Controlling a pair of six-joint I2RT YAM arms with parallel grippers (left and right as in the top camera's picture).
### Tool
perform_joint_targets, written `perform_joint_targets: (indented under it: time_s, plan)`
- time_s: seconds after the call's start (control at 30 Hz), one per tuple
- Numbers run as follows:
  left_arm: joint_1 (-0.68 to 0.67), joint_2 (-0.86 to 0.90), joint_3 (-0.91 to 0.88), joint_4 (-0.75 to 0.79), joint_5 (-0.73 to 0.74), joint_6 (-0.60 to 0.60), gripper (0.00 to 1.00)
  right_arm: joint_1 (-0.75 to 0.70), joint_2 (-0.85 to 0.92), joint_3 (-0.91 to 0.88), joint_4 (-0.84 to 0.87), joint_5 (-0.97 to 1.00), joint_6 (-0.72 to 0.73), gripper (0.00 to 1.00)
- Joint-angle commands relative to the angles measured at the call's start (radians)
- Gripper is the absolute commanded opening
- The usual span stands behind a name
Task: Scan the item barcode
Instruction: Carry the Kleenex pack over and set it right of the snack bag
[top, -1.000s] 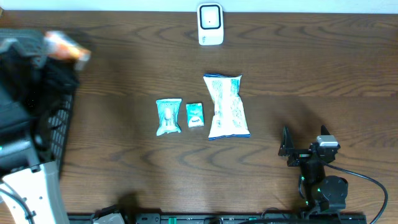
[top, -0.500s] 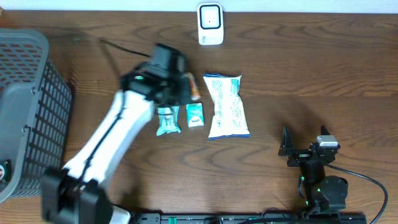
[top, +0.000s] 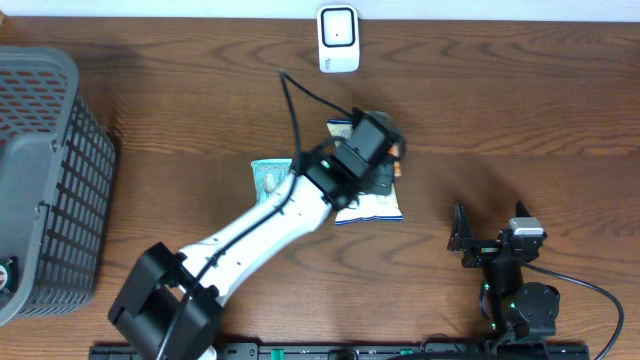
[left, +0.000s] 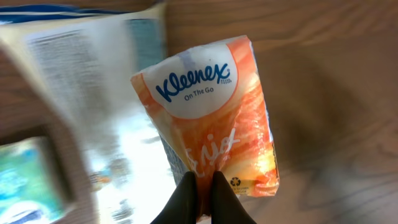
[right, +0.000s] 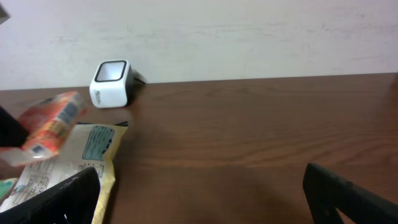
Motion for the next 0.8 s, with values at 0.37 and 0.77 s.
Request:
perform_joint_targets:
  time_s: [0.37,0.77]
  plan:
    - [-0.084,0.182,0.004,0.146,-0.082,-0.084,0.07,0.01,-0.002,-0.002,-0.004,-0.001,-0.012,0.99]
    - [-0.121,0.209,0.005,0.205,-0.093,-0.038,0.48,0.01,-0.002,-0.002,-0.004,-0.001,-0.012,0.99]
